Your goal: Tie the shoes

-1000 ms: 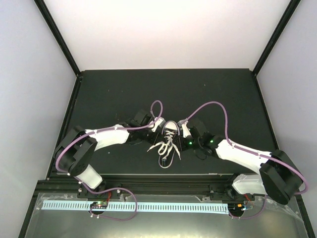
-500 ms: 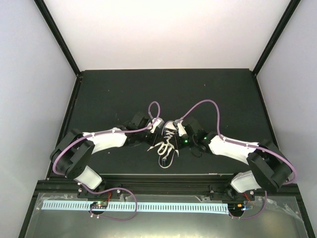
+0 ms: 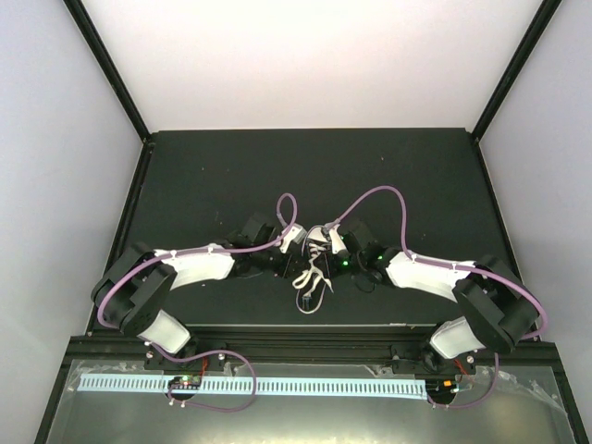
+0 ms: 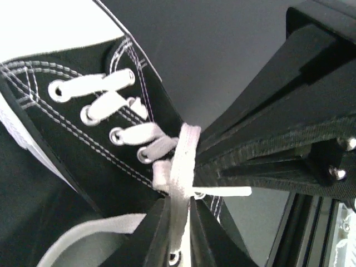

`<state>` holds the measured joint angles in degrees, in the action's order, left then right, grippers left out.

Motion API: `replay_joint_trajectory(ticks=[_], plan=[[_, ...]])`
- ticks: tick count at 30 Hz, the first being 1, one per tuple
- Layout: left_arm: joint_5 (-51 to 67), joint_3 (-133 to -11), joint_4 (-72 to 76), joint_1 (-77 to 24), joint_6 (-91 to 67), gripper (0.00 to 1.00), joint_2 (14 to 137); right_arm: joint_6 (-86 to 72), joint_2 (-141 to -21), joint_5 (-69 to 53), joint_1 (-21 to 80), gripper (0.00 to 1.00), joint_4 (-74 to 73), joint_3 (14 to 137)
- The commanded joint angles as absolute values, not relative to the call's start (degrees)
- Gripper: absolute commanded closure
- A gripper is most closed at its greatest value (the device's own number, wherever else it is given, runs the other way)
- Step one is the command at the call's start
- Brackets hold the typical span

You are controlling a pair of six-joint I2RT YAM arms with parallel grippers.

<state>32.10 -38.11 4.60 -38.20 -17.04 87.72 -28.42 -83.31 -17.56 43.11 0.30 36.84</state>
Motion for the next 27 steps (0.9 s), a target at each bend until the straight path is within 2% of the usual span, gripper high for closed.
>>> replay_joint_trajectory(ticks=[1,5,9,21,27], plan=[[34.08,-36.72,5.55,-37.74,-16.13,0.85,84.99,-28.41,-83.46,-16.79,43.43,0.98,2.37,36.02],[30.68,-36.59,4.14,-35.95,-17.68,0.72,82.01,-28.4,-83.11,-16.68,43.49,0.98,2.33,35.54],[29.11,-37.55,3.66,-33.59,-21.06,0.67,81.44,-28.36,-83.0,-16.61,43.5,0.98,2.29,35.33],[32.5,-45.26,-0.99,-31.84,-23.09,0.7,94.5,-28.21,-82.62,-16.7,43.49,0.98,2.3,35.33],[37.57,-45.19,1.48,-31.87,-22.46,0.72,96.53,-28.18,-82.7,-16.7,43.5,0.98,2.33,35.24]])
